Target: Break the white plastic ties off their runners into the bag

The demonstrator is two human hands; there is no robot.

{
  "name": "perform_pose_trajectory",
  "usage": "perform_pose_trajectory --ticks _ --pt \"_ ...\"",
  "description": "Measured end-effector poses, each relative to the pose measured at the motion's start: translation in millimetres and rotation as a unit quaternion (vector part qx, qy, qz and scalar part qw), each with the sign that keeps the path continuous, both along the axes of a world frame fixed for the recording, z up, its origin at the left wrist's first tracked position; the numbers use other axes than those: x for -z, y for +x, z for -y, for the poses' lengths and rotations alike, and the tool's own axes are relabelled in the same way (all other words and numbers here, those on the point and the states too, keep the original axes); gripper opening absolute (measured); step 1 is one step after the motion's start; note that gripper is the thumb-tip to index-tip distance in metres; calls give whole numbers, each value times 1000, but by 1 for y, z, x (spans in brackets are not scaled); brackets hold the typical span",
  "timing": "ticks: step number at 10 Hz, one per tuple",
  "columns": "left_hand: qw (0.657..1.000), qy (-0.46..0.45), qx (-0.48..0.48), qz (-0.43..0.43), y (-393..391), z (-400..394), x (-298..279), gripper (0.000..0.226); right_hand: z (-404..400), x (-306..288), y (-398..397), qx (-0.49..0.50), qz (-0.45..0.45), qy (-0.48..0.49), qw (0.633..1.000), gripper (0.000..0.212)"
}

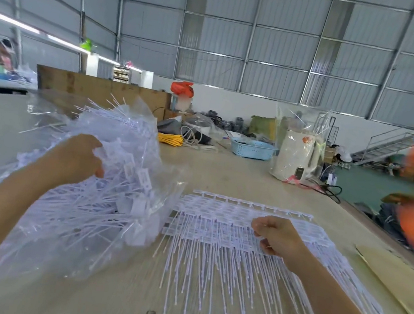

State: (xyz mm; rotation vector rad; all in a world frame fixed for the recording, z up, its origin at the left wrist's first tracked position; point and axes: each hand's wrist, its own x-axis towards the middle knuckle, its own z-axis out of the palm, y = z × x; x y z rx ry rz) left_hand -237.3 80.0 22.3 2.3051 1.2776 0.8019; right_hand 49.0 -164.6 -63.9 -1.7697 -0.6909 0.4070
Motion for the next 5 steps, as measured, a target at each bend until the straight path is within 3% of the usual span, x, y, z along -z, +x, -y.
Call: perform_pose_trajectory --ticks 2,3,4,5 --pt "979 149 -93 -108 6 -26 21 36 -2 -4 0 -5 20 -22 1000 9" --pt "955 148 -128 -221 9 -33 33 39 1 -4 0 3 27 -28 999 10" --pt "953 191 -132 -194 -9 -45 43 37 11 0 5 13 18 -34 999 10" --pt "929 358 -91 -11 -59 -62 64 49 22 6 12 34 17 -25 999 14"
